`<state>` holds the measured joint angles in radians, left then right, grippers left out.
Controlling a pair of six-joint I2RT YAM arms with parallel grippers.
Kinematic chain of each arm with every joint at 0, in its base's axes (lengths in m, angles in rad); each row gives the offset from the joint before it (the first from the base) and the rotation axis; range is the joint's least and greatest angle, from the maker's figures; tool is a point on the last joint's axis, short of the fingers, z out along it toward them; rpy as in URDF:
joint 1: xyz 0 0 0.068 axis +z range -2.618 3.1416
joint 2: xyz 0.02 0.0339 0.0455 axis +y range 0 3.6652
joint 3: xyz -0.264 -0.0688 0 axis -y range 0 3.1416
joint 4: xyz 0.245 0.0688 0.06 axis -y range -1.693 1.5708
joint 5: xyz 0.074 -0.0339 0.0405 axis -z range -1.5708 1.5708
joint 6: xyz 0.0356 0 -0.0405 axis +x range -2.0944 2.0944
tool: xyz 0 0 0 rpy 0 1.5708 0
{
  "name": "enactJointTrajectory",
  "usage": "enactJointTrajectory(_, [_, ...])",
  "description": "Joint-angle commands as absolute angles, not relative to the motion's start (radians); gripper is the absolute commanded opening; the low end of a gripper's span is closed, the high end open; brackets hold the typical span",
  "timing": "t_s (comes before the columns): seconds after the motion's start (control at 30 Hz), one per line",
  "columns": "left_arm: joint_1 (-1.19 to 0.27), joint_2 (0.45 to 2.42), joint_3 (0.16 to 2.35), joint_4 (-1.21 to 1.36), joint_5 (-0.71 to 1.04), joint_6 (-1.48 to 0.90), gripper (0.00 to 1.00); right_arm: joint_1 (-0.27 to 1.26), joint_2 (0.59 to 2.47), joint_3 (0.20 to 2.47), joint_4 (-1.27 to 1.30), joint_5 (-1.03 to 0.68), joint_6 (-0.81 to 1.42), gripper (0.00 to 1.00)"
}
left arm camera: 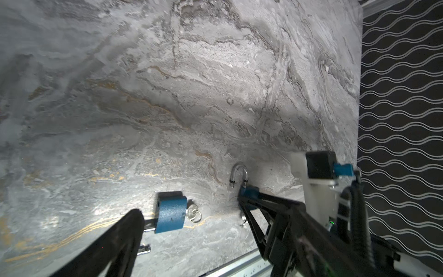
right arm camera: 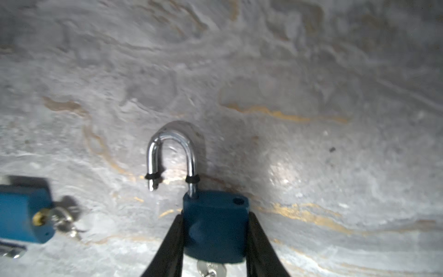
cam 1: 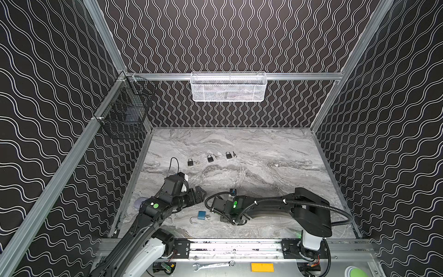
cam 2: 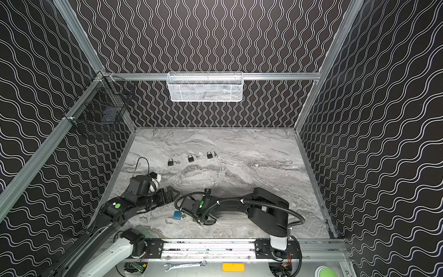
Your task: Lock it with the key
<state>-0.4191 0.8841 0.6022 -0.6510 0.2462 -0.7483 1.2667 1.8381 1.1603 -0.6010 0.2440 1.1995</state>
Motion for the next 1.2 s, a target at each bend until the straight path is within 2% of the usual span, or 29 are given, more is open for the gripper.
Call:
enactJointTrajectory(0.0, [-0.417,0.895,0.603,-0.548,0.322,-0.721,0.99,1.239,1.798,1.184,-0.576,0.240,1.054,0.18])
enactJointTrajectory(0.2, [-0.417,1.016,0.649,-0.425,0.354,-0.712,0.99,1.107,1.668,1.114,-0.449,0.129,0.876,0.14])
enactJointTrajectory(0.37, [-0.416,1.185,0.667,-0.219,0.409,-0.755,0.98,0.979,1.583,1.075,-0.406,0.032,0.745,0.14])
enactJointTrajectory(0.63, [-0.434,1.477,0.749,0.041,0.517,-0.822,0.90,0.850,1.565,1.088,-0.378,-0.127,0.556,0.13])
enactJointTrajectory(0.87, [-0.466,1.594,0.804,0.106,0.528,-0.841,0.86,0.807,1.597,1.130,-0.387,-0.205,0.453,0.13])
enactJointTrajectory(1.17, [-0.469,1.650,0.819,0.160,0.556,-0.841,0.74,0.779,1.580,1.127,-0.365,-0.242,0.459,0.13])
